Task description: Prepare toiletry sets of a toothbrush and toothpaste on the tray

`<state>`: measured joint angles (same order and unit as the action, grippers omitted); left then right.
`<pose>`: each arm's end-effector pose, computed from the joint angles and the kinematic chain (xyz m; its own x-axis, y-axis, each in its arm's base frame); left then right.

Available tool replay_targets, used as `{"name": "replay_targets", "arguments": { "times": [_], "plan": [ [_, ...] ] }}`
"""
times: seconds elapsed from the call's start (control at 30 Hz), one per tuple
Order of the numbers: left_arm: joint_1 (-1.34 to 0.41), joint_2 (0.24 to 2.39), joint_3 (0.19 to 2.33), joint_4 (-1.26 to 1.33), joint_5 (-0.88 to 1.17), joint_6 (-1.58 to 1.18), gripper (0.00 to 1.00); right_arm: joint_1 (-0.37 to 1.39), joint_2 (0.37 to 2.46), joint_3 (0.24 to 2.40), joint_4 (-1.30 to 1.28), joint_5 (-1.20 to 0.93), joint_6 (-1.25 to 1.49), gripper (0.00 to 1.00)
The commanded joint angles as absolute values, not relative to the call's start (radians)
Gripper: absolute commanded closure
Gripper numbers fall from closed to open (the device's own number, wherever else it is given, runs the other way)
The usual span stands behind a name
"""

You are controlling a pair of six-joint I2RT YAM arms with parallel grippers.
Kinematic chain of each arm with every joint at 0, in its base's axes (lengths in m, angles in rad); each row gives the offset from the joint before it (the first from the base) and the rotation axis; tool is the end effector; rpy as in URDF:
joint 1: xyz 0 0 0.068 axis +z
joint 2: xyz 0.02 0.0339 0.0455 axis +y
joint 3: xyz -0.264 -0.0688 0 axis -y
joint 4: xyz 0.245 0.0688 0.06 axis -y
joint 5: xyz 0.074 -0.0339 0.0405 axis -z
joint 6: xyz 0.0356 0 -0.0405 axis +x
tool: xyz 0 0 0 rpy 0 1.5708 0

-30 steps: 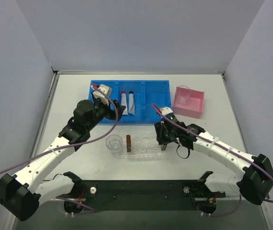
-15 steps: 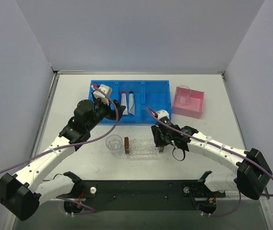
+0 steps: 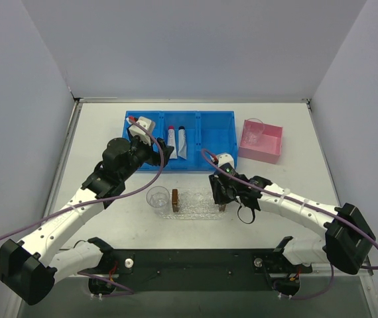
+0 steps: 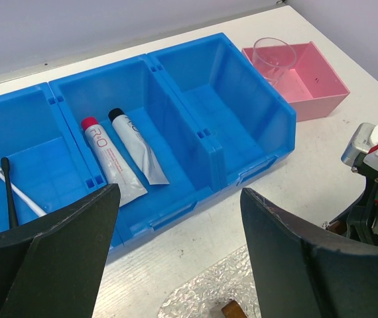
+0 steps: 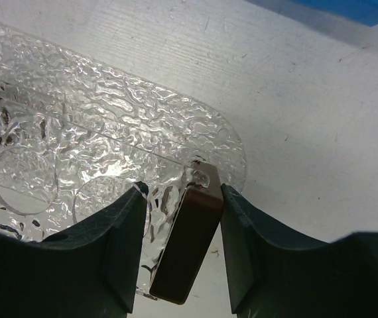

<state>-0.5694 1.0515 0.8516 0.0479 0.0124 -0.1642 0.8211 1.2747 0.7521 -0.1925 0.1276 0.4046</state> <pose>0.2098 -0.1348 0.3363 -0.2156 -0.0560 -0.9749 0.5212 0.8377 -0.1634 0.1858 0.1929 0.2240 -0.6707 -0.1474 -0.7269 -0.4313 0.8749 0.2205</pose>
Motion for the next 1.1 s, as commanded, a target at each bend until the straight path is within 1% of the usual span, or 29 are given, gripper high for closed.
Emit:
{"name": "replay_targets", "arguments": {
  "times": [0.0,1.07],
  "plan": [
    [-0.568,1.040,0.890,0.074,0.008,-0.164,0.16,0.831,1.282,0.750,-0.135,0.153,0.434,1.00],
    [-0.568,1.039,0.887,0.077,0.008,-0.163,0.16,0.870,1.305,0.698,-0.074,0.204,0.512,1.00]
  ]
}}
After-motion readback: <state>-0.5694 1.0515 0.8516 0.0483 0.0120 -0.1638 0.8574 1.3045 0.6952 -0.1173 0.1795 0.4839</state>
